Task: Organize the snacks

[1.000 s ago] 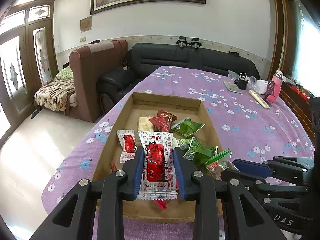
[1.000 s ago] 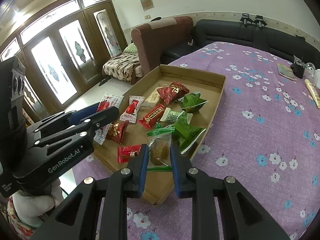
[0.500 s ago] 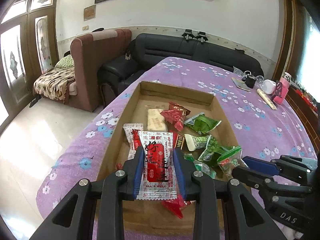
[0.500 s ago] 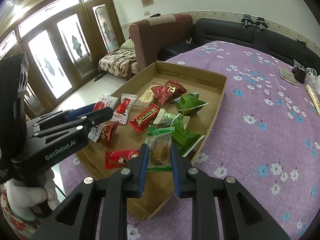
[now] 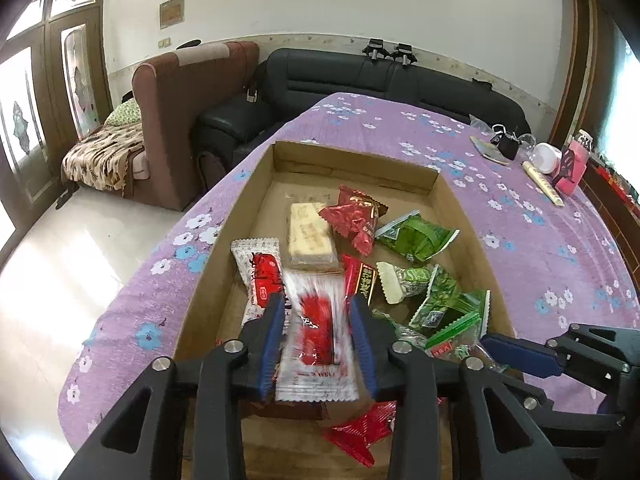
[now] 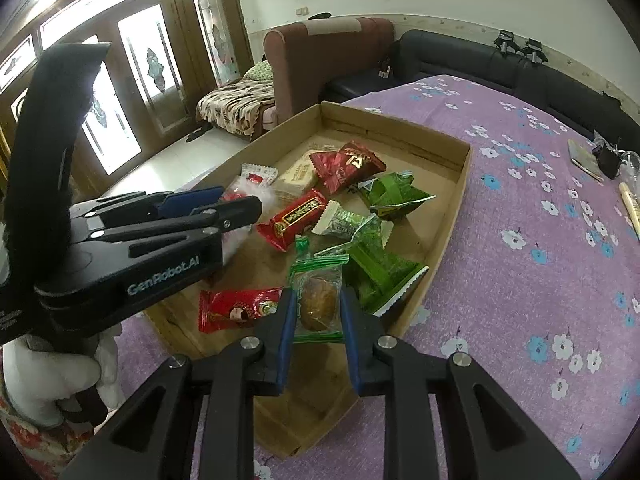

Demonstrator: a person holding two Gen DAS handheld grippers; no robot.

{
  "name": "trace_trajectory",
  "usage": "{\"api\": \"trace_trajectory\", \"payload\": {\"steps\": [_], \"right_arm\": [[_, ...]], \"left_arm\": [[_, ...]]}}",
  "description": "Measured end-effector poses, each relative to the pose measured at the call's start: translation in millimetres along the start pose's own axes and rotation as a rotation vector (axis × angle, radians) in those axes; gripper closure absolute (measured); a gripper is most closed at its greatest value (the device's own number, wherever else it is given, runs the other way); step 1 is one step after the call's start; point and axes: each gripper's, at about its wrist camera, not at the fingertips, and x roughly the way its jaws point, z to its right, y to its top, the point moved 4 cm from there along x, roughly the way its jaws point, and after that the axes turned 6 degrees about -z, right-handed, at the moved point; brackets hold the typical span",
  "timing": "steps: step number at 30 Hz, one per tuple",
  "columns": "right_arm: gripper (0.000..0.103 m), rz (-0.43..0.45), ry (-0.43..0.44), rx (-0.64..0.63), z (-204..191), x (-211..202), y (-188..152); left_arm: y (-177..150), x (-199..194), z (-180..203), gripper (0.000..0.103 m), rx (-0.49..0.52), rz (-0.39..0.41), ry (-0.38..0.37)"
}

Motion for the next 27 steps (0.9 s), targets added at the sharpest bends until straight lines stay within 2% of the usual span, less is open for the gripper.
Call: {"api": "trace_trajectory", "payload": {"steps": [3, 6, 14, 19, 21, 23, 27], "right_arm": [[0.075, 0.003, 0.019, 0.018, 2.4, -1.9, -0.1], [0.068, 0.026, 0.03, 0.027, 3.4, -9.8, -0.1], [0.06, 0.106, 0.026, 0.091, 15.4, -42.1, -6.8], [0.055, 0.148, 0.018, 0.162, 28.7, -60.2, -20.3], [0.054, 0.163, 0.017, 0.189, 34.7, -67.5, -28.9], [0.054, 0.174, 0.015, 0.212, 39.9, -73.5, -36.3], [0.049, 0.197, 0.005, 0.254, 51.0, -85.0, -49.8]], "left_arm": [[0.2, -5.8, -0.2, 0.046, -0.007, 0.015, 0.002], [0.4, -13.2, -0.5, 0.043, -0.017, 0.03, 0.001], [-1.6, -46.7, 16.6, 0.034, 0.01, 0.107, 0.004], [-3.4, -79.8, 38.0, 0.022, 0.054, 0.214, 0.074], [-5.2, -90.8, 44.9, 0.012, 0.063, 0.247, 0.107], [-7.1, -99.1, 49.9, 0.006, 0.068, 0.272, 0.134], [-10.2, -114.1, 61.0, 0.004, 0.069, 0.305, 0.156]]}}
